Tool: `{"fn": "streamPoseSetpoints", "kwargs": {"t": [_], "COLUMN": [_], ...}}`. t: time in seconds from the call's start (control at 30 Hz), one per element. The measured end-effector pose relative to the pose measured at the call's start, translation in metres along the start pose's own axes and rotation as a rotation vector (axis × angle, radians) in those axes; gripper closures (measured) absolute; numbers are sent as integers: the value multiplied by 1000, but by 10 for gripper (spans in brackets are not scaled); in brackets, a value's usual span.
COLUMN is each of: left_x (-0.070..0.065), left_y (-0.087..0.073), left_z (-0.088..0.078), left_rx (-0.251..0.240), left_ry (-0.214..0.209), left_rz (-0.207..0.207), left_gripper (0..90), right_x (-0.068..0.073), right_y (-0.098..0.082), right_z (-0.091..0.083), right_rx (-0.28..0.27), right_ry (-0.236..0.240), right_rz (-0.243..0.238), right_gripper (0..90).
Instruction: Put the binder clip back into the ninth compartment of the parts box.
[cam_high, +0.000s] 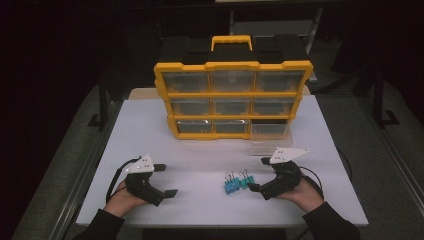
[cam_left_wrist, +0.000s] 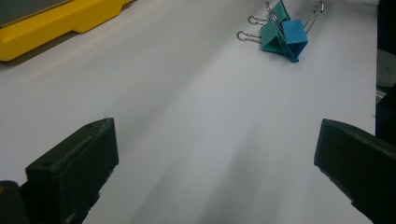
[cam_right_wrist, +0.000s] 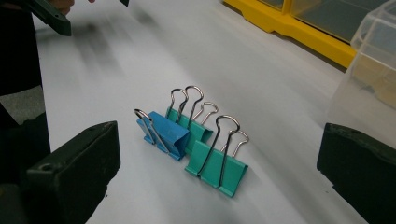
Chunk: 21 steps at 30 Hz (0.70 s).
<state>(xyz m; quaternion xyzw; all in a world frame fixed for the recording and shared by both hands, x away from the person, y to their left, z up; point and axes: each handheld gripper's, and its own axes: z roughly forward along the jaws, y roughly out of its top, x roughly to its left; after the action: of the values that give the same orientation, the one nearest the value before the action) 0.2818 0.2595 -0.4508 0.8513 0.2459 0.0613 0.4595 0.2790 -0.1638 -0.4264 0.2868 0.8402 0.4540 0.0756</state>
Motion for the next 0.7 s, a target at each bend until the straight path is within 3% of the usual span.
{"fn": "streamPoseSetpoints", "kwargs": {"t": [0.7], "left_x": [-1], "left_y": [1], "left_z": [0], "left_rx": [-3], "left_ry": [0], "left_rz": [5], "left_gripper": [0], "right_x": [2], "right_y": [11], "right_z": [9], "right_rx": [-15], "right_ry": [43], "right_rz": [-2], "right_gripper": [0]}}
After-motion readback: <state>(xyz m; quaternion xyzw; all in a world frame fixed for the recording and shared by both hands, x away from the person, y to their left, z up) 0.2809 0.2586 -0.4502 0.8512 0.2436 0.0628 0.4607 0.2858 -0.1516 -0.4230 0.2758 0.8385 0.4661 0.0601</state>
